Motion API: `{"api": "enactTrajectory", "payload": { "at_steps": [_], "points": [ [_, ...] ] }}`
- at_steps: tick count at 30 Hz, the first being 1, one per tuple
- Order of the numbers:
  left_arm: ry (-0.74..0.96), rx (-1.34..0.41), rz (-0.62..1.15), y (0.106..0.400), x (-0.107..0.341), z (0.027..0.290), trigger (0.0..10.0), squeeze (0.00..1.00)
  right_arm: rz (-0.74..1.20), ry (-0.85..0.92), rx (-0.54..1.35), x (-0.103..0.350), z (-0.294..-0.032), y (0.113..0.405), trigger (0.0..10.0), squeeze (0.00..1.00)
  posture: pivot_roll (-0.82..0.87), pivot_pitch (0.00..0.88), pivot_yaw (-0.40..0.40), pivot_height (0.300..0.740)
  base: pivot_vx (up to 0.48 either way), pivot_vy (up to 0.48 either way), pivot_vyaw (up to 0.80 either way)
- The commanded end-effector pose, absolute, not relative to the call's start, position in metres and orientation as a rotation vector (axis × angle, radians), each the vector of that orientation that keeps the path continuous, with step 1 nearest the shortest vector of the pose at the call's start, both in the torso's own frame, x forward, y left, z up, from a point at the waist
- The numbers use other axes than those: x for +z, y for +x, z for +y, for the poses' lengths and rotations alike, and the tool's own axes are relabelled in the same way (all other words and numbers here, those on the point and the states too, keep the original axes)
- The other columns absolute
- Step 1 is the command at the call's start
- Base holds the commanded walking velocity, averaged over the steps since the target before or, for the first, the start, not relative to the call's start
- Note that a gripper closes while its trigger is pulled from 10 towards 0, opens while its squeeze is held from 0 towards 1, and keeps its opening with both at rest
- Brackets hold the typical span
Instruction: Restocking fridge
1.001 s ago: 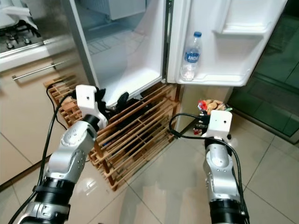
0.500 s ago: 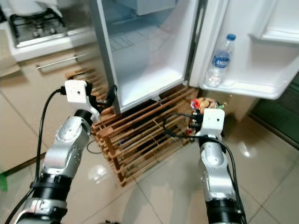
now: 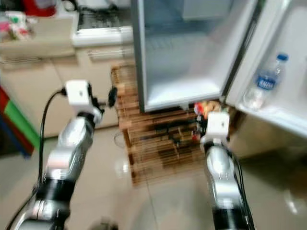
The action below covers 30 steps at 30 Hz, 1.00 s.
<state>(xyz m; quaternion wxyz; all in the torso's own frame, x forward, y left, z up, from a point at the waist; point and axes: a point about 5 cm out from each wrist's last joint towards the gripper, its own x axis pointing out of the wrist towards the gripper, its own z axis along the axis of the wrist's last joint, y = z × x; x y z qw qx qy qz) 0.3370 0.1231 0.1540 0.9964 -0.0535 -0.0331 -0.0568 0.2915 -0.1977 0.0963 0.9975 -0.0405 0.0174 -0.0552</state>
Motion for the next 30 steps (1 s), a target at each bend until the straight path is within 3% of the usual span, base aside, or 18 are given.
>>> {"api": "enactTrajectory", "payload": {
  "at_steps": [1,10,21,26,30],
  "points": [
    [-0.089,-0.083,-0.054,0.338,0.152,0.130,10.0,0.00,-0.003,-0.075,-0.083,0.105,-0.190,0.296,10.0,0.00,-0.09,0.000,0.017,0.740,0.292,-0.375,0.74],
    [-0.083,-0.081,-0.064,0.338,0.152,0.129,10.0,0.00,-0.007,-0.054,-0.077,0.105,-0.188,0.295,10.0,0.00,-0.08,0.000,0.019,0.740,0.205,-0.243,0.70],
    [-0.076,-0.216,-0.104,0.332,0.158,0.112,10.0,0.00,-0.013,-0.064,-0.076,0.106,-0.186,0.295,10.0,0.00,-0.08,0.000,0.019,0.740,0.000,0.000,0.00],
    [-0.056,-0.399,-0.076,0.317,0.158,0.092,10.0,0.00,-0.009,-0.062,-0.069,0.104,-0.185,0.295,10.0,0.00,-0.08,0.000,0.019,0.740,0.000,0.000,0.00],
    [-0.007,-0.427,-0.010,0.311,0.143,0.097,10.0,0.00,-0.008,-0.064,-0.058,0.104,-0.183,0.297,10.0,0.00,-0.08,0.000,0.016,0.740,0.000,0.000,0.00]
  ]
}}
